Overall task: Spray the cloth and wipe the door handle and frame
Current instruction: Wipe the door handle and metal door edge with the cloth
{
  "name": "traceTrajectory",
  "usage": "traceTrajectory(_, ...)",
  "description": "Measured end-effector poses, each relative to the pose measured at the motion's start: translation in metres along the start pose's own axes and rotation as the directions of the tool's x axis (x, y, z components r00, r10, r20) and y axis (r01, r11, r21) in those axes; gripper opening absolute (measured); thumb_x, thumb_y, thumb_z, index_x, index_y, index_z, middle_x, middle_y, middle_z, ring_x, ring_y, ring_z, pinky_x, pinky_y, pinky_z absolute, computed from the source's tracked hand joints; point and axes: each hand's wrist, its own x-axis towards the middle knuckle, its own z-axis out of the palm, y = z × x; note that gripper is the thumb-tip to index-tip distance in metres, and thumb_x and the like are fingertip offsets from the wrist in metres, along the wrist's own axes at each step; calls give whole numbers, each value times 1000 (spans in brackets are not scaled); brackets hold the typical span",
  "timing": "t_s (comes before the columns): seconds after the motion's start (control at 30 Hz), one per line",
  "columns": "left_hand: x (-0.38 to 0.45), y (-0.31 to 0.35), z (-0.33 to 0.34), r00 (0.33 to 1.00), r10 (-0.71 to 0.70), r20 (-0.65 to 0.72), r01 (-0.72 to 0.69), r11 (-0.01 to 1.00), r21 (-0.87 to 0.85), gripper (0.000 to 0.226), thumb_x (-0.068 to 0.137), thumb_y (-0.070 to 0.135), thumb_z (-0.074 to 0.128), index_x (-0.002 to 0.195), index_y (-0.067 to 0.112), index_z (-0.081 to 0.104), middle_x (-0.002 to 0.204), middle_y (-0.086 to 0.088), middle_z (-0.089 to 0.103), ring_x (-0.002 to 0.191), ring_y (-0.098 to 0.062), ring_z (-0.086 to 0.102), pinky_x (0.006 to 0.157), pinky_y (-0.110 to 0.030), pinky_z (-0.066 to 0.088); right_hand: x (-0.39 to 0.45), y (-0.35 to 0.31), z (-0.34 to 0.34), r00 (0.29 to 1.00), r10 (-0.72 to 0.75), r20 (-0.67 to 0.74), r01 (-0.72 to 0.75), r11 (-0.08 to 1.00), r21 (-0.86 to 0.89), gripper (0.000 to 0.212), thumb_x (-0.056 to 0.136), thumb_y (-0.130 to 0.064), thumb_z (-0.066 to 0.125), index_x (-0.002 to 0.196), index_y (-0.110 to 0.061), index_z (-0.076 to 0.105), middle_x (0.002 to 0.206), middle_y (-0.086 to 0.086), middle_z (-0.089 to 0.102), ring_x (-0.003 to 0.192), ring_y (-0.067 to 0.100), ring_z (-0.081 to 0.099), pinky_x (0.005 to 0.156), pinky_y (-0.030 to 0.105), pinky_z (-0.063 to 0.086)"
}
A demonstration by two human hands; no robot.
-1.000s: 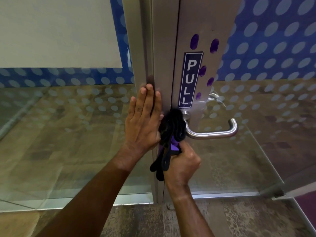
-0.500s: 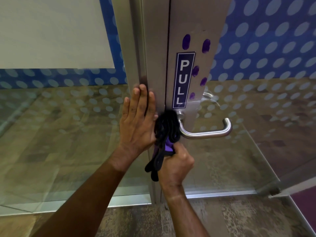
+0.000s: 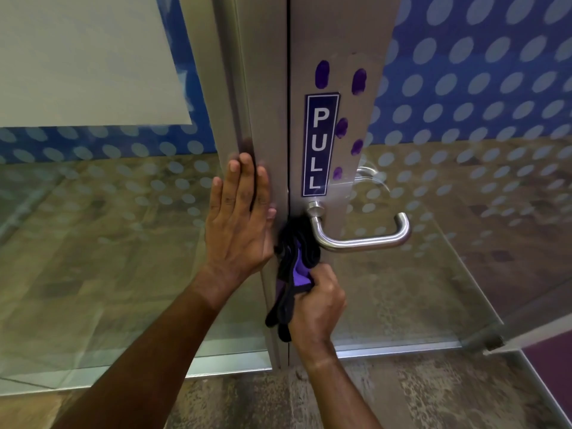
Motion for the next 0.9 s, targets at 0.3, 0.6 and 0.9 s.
traceTrajectory(0.3,-1,-1,3,1000,0,3,0,1000,22,68,104,30,28,155,11,-13,162,-6,-28,152,-23,-21,124,-40,-11,22,42,-47,969,234,-82,-185,904,386,35,76,-11,64,109,-25,61,99,-10,70,91,11,66,81,35,53)
traceTrajectory(0.6,0,1,1,1000,-2,-6,2,1000,23,69,103,29,28,155,13,-15,162,-4,-30,151,-21,-22,124,-39,-12,41,38,-18,903,431,-3,-376,791,483,19,82,-12,74,92,-28,75,91,-10,76,94,2,68,87,44,54)
traceTrajectory(0.9,1,4,3,1000,-13,-18,14,999,43,75,100,27,33,155,13,-16,161,-3,-31,151,-20,-24,124,-39,-12,46,60,-8,984,137,109,-158,965,211,26,80,6,65,106,9,65,106,24,68,85,6,59,80,-2,39)
